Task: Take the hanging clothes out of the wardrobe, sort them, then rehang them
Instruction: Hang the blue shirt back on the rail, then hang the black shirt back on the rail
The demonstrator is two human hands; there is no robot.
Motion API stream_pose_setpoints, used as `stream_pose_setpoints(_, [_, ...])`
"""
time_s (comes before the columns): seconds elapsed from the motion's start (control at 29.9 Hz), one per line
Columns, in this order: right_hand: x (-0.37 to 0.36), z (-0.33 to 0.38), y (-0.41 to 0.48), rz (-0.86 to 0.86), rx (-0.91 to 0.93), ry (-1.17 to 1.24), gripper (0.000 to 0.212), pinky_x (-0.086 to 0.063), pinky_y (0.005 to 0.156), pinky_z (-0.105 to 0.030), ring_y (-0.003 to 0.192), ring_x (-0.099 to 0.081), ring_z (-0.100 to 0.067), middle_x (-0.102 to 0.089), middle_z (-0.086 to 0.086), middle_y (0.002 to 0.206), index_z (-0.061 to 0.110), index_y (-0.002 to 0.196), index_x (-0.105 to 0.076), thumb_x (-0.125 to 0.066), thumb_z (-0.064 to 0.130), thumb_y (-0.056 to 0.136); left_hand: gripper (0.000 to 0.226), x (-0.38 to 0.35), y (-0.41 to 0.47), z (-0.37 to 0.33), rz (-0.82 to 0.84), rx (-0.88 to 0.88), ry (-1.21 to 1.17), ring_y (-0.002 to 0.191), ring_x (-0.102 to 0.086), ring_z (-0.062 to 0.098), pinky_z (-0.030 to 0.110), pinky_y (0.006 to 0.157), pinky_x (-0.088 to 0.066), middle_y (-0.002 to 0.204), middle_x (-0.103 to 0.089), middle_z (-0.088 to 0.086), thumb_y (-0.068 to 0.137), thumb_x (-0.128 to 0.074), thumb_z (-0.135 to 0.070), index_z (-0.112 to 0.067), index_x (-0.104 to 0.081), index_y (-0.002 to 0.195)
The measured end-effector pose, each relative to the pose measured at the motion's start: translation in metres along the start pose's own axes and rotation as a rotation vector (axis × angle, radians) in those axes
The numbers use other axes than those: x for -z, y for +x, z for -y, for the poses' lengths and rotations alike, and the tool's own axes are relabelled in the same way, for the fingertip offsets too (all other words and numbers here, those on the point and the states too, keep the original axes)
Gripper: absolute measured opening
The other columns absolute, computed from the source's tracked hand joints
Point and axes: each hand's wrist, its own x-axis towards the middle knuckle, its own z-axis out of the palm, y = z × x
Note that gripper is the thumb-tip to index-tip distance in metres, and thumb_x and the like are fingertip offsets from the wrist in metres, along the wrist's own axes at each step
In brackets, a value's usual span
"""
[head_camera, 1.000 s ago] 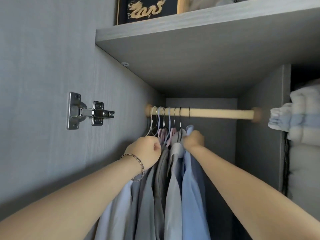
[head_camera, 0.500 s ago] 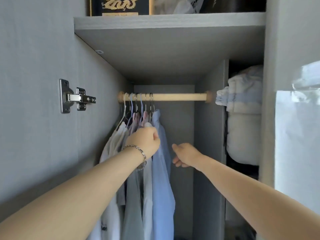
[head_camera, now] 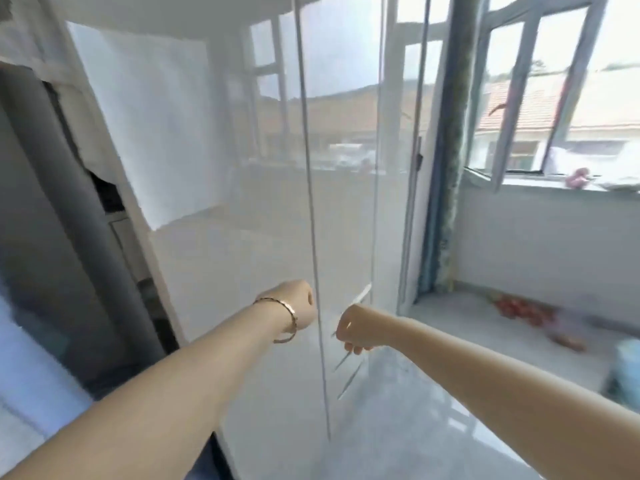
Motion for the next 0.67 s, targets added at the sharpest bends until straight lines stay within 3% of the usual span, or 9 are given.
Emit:
stream_pose_setpoints(0.1, [0.002, -0.117, -0.06, -0.081, -0.184, 0.031, 0.021, -0.043, 0.049, -0.014, 0.055, -0.049, -0.007, -0.06, -0.005, 0.088, 0.007, 0.107, -0.064, -0.051, 0.012, 0.092, 0.016, -0.064, 0.007, -0.102, 0.105, -0.221, 0.029, 0.097, -0.065, 0.027, 0.031, 0.084, -0.05, 0.101, -0.07, 0.007, 0.084, -0.046, -0.016, -0.021, -0.06, 0.084])
stream_pose_setpoints(0.23, [-0.006, -0.253, -0.161, -0.16, -0.443, 0.154, 0.025, -0.043, 0.058, -0.017, 0.057, -0.051, -0.011, -0.061, -0.008, 0.09, 0.002, 0.11, -0.064, -0.052, 0.01, 0.09, 0.023, -0.151, -0.004, -0.239, 0.177, -0.492, 0.083, 0.102, -0.06, 0.027, 0.029, 0.083, -0.047, 0.11, -0.065, 0.004, 0.086, -0.046, -0.019, -0.019, -0.065, 0.098])
stream_pose_setpoints(0.3, [-0.017, -0.318, -0.215, -0.17, -0.57, 0.166, 0.02, -0.04, 0.058, -0.02, 0.068, -0.053, -0.019, -0.062, -0.013, 0.085, 0.004, 0.087, -0.066, -0.047, 0.009, 0.09, 0.023, -0.193, -0.024, -0.306, 0.216, -0.609, 0.106, 0.102, -0.06, 0.025, 0.028, 0.08, -0.046, 0.112, -0.064, 0.001, 0.087, -0.045, -0.02, -0.02, -0.065, 0.099])
stream_pose_setpoints(0.37, [-0.033, -0.381, -0.269, -0.24, -0.675, 0.19, 0.027, -0.038, 0.058, -0.021, 0.076, -0.05, -0.017, -0.058, -0.014, 0.074, 0.011, 0.062, -0.055, -0.047, 0.009, 0.088, 0.024, -0.231, -0.046, -0.37, 0.252, -0.703, 0.137, 0.102, -0.06, 0.024, 0.026, 0.077, -0.043, 0.112, -0.064, 0.0, 0.087, -0.044, -0.02, -0.022, -0.064, 0.101])
stream_pose_setpoints(0.4, [-0.042, -0.415, -0.304, -0.285, -0.731, 0.238, 0.023, -0.041, 0.061, -0.022, 0.076, -0.05, -0.016, -0.061, -0.016, 0.077, 0.009, 0.064, -0.059, -0.051, 0.009, 0.087, 0.025, -0.255, -0.062, -0.408, 0.278, -0.757, 0.155, 0.102, -0.059, 0.024, 0.026, 0.077, -0.043, 0.111, -0.064, 0.0, 0.088, -0.044, -0.02, -0.022, -0.065, 0.1])
stream_pose_setpoints(0.47, [-0.057, -0.465, -0.358, -0.373, -0.809, 0.33, 0.02, -0.047, 0.073, -0.028, 0.076, -0.052, -0.016, -0.068, -0.02, 0.097, 0.0, 0.089, -0.069, -0.052, 0.01, 0.088, 0.023, -0.288, -0.085, -0.461, 0.313, -0.831, 0.168, 0.101, -0.058, 0.024, 0.026, 0.074, -0.04, 0.109, -0.064, 0.002, 0.088, -0.044, -0.021, -0.021, -0.065, 0.096])
stream_pose_setpoints(0.54, [-0.079, -0.519, -0.413, -0.411, -0.896, 0.428, 0.025, -0.047, 0.08, -0.03, 0.083, -0.054, -0.017, -0.067, -0.013, 0.11, 0.001, 0.107, -0.066, -0.048, 0.01, 0.091, 0.017, -0.329, -0.109, -0.517, 0.351, -0.909, 0.175, 0.092, -0.057, 0.024, 0.026, 0.074, -0.042, 0.102, -0.063, 0.003, 0.089, -0.045, -0.02, -0.022, -0.061, 0.086])
stream_pose_setpoints(0.67, [-0.142, -0.612, -0.508, -0.567, -1.153, 0.606, 0.025, -0.045, 0.089, -0.026, 0.106, -0.059, -0.021, -0.064, -0.003, 0.117, 0.014, 0.106, -0.066, -0.048, 0.013, 0.089, 0.021, -0.409, -0.158, -0.613, 0.43, -1.027, 0.279, 0.087, -0.057, 0.026, 0.03, 0.075, -0.046, 0.094, -0.059, 0.004, 0.093, -0.039, -0.018, -0.017, -0.06, 0.093])
